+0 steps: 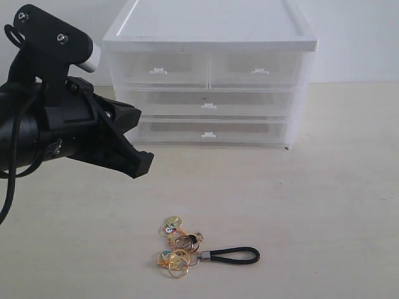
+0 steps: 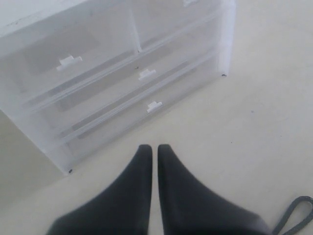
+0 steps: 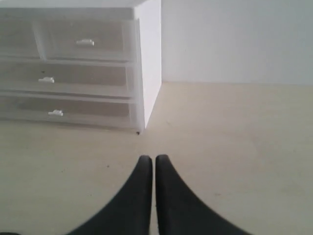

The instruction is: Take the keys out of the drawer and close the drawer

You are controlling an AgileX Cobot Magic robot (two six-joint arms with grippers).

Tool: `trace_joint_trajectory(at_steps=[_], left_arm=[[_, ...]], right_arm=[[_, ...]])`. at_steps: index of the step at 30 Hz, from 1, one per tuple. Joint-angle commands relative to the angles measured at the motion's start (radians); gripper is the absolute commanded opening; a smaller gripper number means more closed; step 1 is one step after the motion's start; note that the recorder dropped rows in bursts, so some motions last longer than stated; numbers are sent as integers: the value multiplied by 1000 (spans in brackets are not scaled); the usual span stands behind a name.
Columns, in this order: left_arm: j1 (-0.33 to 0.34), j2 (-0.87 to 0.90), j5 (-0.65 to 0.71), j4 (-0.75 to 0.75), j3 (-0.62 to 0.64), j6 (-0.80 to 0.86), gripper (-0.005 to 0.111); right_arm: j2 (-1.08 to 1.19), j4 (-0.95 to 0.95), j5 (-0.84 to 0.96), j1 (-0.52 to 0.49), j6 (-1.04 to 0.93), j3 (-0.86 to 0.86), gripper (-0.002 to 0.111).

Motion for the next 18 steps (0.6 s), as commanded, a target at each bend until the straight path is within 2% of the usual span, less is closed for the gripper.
trace_joint_trajectory(at_steps=[1, 10, 18], left_arm=[[-5, -9, 1, -8, 4, -9, 4], [-5, -9, 1, -8, 4, -9, 4], [-5, -9, 1, -8, 4, -9, 4]], right_arm=[[-6, -2, 84, -2, 58, 5, 0], [-6, -2, 86, -2, 136, 5, 0], [-6, -2, 91, -2, 95, 5, 0]])
